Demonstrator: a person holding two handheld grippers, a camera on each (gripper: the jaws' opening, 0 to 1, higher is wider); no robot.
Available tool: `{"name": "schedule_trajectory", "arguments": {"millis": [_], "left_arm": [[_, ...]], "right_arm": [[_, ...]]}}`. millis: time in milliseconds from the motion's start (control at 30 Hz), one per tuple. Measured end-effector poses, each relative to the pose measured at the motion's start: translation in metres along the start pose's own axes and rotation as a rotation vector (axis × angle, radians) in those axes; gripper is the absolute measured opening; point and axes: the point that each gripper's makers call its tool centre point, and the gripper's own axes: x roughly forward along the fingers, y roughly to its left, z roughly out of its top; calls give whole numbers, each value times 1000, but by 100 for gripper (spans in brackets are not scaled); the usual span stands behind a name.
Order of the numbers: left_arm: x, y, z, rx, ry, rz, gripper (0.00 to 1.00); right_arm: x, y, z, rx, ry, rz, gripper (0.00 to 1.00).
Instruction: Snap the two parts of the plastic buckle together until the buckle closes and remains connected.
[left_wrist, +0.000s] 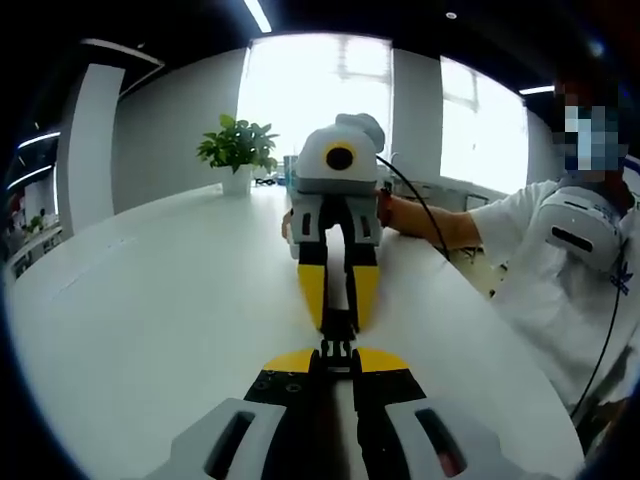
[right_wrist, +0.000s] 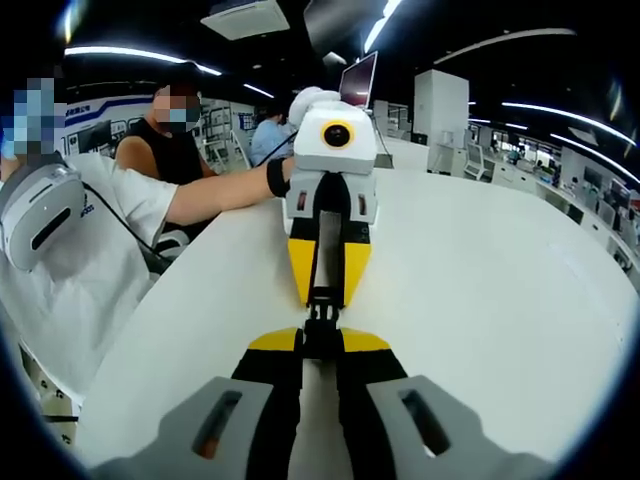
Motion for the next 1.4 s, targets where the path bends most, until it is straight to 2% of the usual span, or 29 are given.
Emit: {"name": "schedule_trajectory", "arguments": {"millis": [133, 600, 800, 933, 1100, 1233, 1400], "left_arm": [[-2, 6, 0, 9, -5, 0, 12], [-8, 20, 5, -7, -9, 4, 12], [-9, 25, 8, 8, 4, 13, 12], [-11, 26, 7, 25, 22, 25, 11], [-10, 26, 8, 8, 10, 25, 11], [-8, 24, 8, 36, 28, 37, 11], [-8, 26, 7, 43, -5, 31, 12]], "right_arm": [[1, -4, 0, 1, -1, -22, 12], [5, -4, 1, 8, -17, -16, 11], [6, -12, 2, 20, -22, -17, 11], [6, -14, 3, 11, -10, -27, 11], [5, -16, 3, 14, -35, -22, 11], [6, -12, 3, 2, -24, -26, 11], [5, -13, 2, -4, -22, -35, 11]]}}
